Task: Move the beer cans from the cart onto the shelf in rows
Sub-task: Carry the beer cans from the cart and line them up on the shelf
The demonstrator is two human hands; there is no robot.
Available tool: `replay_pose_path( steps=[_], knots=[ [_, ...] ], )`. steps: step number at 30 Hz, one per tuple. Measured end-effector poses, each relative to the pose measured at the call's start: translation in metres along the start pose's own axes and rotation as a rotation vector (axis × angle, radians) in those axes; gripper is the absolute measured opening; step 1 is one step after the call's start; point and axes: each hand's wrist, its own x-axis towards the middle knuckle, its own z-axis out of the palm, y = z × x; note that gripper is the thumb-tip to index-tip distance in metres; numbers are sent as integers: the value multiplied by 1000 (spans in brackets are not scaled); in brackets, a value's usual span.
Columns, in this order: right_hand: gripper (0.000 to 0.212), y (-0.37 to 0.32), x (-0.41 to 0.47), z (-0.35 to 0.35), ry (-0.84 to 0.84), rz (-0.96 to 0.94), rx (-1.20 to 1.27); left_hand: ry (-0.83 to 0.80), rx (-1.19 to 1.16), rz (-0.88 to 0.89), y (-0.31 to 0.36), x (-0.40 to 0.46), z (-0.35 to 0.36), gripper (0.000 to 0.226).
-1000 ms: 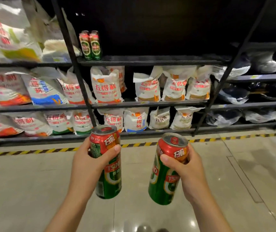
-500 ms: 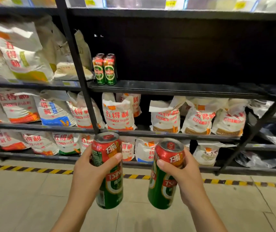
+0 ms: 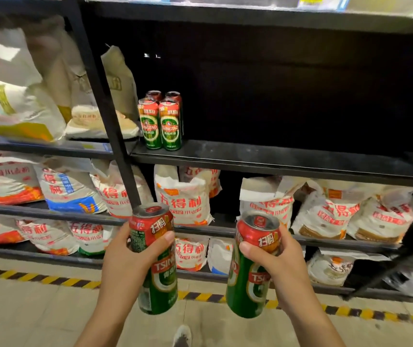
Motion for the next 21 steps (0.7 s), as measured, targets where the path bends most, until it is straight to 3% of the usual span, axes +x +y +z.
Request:
replay_pose_path(
  steps=[4, 9, 21],
  knots=[
    [65, -6, 62, 14, 70, 15, -2, -69, -7, 11, 10, 76, 20, 31],
    [73, -10, 127, 31, 149, -1, -16, -189, 40, 70, 24, 155, 46, 34],
    [78, -31, 267, 40, 144, -156, -95, -277, -34, 180, 51, 271, 127, 40]
  ],
)
